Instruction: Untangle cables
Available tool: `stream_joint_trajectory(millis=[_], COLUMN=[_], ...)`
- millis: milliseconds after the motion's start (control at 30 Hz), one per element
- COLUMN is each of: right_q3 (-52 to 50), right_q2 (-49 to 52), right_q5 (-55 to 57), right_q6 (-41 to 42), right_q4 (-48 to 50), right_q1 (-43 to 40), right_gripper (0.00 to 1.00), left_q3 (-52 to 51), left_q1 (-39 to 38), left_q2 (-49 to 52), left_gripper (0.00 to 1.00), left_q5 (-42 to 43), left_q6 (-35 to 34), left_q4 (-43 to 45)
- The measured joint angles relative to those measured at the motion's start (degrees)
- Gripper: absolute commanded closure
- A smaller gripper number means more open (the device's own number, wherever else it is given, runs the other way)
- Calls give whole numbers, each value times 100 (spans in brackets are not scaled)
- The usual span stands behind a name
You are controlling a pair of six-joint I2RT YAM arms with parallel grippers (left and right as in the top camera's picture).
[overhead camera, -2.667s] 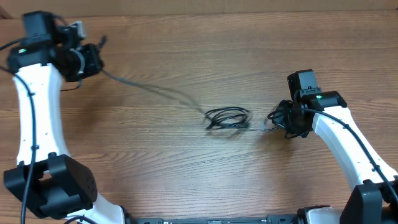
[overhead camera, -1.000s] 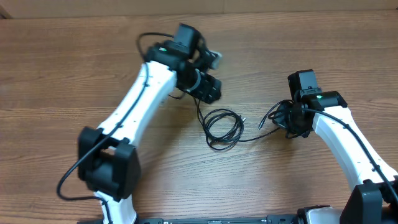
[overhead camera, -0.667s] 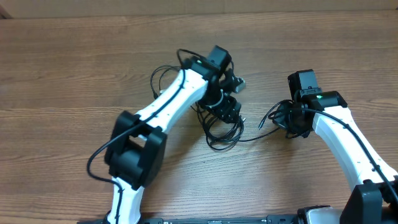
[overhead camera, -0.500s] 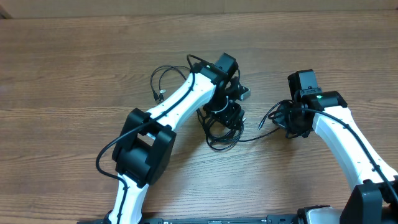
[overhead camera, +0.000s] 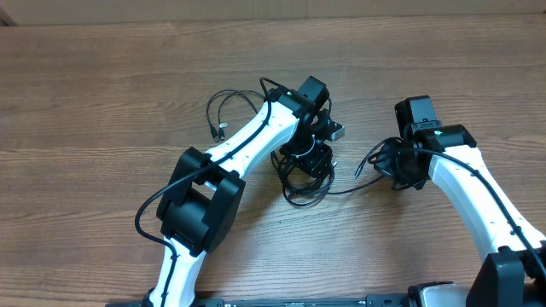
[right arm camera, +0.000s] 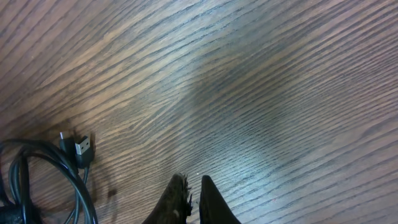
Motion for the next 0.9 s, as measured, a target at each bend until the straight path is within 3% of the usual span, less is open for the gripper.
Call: stream_joint_trajectory(millis=[900], right_q3=[0], right_q2=[0], right_q5=[0], right_q6=[2], right_q4=[0], right_q1=[0], right_gripper=[94], left_q3=[-55], left_q1=[0], left_q2=[0], left_gripper=[53], left_q5=[-2], left_q6=[0], left_q4=[7])
